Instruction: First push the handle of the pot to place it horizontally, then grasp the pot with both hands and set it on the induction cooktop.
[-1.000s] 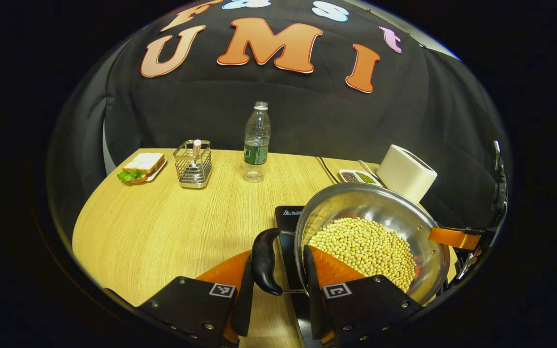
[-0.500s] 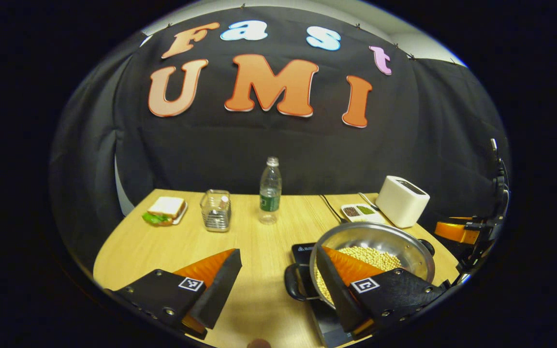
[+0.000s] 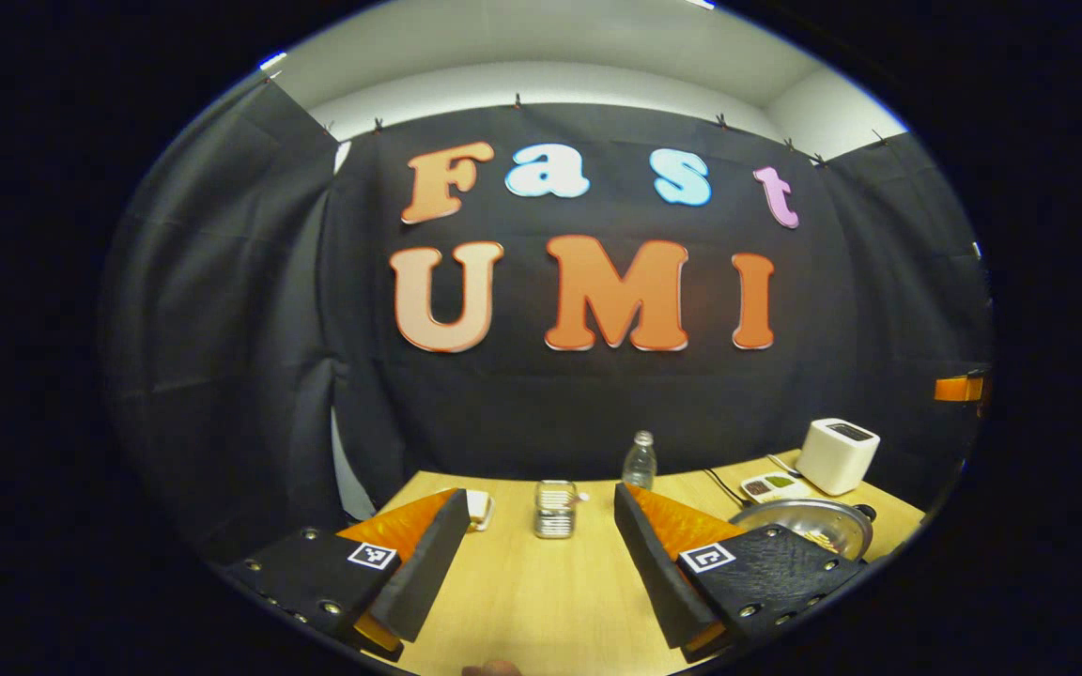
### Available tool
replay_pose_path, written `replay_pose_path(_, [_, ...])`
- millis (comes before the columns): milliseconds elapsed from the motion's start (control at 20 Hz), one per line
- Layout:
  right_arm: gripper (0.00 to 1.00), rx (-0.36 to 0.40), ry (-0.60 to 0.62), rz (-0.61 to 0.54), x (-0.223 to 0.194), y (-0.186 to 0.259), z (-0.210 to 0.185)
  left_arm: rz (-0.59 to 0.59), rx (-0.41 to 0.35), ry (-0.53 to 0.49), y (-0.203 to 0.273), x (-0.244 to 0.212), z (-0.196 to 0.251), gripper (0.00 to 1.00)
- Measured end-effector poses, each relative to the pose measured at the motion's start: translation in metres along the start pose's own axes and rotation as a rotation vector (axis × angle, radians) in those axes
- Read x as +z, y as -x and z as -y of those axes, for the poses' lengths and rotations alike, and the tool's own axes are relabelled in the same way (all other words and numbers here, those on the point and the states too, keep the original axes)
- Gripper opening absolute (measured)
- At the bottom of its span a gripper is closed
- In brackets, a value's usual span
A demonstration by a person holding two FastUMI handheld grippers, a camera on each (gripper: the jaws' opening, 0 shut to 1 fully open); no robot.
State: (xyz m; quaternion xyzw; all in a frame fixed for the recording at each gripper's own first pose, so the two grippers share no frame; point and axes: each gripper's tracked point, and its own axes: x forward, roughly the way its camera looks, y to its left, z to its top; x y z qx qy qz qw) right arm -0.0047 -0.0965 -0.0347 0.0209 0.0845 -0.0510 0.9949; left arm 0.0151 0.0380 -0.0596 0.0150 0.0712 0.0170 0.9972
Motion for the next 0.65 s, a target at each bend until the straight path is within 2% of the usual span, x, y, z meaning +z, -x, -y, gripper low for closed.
replay_pose_path(150, [0.94, -0.030, 0.017, 0.031, 0.013, 0.017, 0.018, 0.054, 0.041, 0.053, 0.017, 0.021, -0.031, 0.93])
replay_pose_path(250, [0.94, -0.066, 0.013, 0.056, 0.019, 0.028, 0.034, 0.092, 0.088, 0.032, 0.028, 0.037, -0.059, 0.92])
replay_pose_path(350, [0.94, -0.096, 0.011, 0.074, 0.022, 0.036, 0.046, 0.109, 0.112, 0.000, 0.036, 0.044, -0.067, 0.91])
replay_pose_path(450, [0.94, -0.109, 0.010, 0.083, 0.023, 0.042, 0.051, 0.097, 0.104, -0.004, 0.040, 0.041, -0.061, 0.91])
replay_pose_path(650, [0.94, -0.104, 0.001, 0.079, 0.022, 0.046, 0.050, 0.057, 0.033, -0.010, 0.039, 0.033, -0.037, 0.89])
